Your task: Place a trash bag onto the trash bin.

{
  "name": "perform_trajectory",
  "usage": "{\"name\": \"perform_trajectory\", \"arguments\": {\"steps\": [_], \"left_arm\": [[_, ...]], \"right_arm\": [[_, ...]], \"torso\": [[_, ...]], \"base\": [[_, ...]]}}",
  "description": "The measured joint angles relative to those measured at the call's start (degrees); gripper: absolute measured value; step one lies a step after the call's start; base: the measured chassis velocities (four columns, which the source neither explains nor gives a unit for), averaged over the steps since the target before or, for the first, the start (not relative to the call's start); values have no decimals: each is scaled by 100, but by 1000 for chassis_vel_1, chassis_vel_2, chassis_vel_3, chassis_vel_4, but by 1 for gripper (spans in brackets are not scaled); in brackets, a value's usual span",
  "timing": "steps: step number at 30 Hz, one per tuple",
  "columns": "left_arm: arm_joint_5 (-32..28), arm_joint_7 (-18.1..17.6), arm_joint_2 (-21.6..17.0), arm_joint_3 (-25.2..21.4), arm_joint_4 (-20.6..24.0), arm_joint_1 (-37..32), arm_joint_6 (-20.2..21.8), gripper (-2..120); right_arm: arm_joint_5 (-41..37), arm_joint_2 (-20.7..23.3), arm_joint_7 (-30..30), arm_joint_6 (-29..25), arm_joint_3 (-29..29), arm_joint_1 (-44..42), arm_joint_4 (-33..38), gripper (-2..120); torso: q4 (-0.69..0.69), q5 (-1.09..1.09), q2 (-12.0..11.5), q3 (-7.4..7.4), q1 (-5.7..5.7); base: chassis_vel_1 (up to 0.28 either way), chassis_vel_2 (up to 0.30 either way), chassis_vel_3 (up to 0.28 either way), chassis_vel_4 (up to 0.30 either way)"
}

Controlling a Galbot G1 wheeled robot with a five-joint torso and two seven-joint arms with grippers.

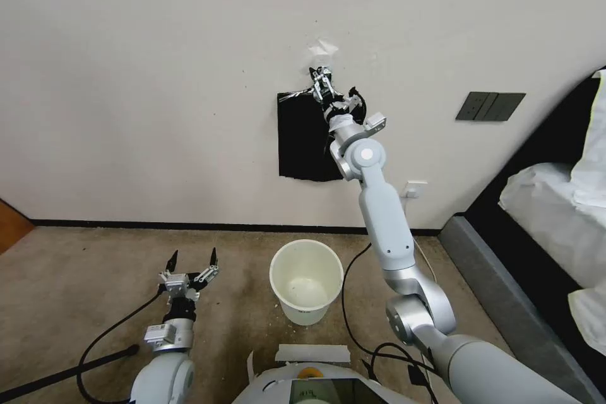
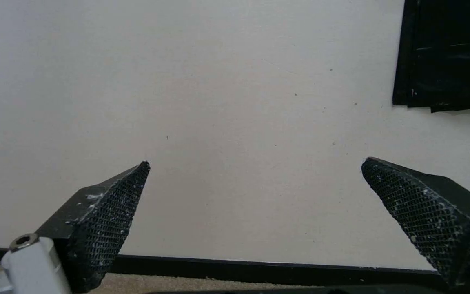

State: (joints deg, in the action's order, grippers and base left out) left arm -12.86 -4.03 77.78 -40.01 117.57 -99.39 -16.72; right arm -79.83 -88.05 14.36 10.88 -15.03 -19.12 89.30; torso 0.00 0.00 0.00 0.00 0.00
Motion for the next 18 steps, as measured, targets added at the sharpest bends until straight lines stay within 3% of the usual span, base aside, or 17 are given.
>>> {"name": "perform_trajectory", "arguments": {"steps": [18], "left_arm": [[-13,-8,41,32,143,-25,42,100]], "right_arm": [[-196,72,131,70,-156,-40,-132,2]], "torso": [[-1,1,0,0,0]], "base": [[0,0,0,0]]}}
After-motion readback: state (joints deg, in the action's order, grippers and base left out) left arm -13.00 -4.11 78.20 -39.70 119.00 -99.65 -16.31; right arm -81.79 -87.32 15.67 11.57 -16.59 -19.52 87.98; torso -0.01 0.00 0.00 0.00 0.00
